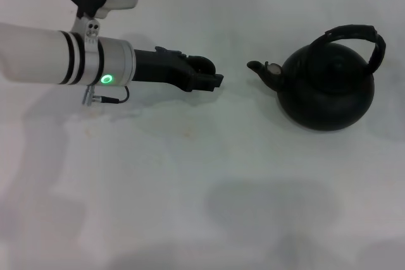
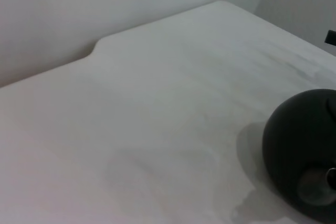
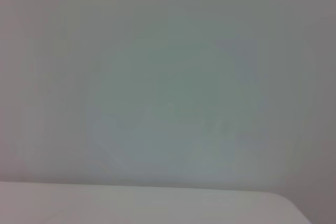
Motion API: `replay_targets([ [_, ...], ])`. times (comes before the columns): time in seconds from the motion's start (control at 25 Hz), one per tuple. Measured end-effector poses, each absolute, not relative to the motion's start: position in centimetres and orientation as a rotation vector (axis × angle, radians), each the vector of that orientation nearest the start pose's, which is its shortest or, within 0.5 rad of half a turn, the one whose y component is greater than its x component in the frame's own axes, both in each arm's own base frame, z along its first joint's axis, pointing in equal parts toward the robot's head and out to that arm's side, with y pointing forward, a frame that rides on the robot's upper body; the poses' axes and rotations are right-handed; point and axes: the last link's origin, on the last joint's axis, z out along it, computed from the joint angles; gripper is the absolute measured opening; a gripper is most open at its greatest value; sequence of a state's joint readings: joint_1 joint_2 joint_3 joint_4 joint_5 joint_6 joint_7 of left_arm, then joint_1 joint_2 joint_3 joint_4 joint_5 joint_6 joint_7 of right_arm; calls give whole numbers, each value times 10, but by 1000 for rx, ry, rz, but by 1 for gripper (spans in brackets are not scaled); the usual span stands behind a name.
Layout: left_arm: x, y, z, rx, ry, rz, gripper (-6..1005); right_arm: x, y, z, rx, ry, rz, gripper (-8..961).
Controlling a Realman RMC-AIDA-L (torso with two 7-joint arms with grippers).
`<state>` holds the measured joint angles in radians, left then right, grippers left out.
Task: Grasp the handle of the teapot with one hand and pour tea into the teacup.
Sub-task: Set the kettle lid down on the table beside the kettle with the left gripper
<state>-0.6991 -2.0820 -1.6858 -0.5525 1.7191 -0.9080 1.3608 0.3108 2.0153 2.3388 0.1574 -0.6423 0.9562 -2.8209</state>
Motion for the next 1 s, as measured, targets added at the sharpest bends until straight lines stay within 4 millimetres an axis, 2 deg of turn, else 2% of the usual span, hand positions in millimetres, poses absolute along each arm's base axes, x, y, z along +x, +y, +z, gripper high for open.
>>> replay_targets([
  [0.24,-207,373,-106,-2731,-858,-279,708,429,293,53,-1482,703,377,684],
  [0.52,-214,364,-116,-2740,-870,-225,709,427,296,55,-1484,694,383,680],
  [1.0,-223,360,-116,-2723,-874,-207,708,427,297,56,-1480,693,380,674],
])
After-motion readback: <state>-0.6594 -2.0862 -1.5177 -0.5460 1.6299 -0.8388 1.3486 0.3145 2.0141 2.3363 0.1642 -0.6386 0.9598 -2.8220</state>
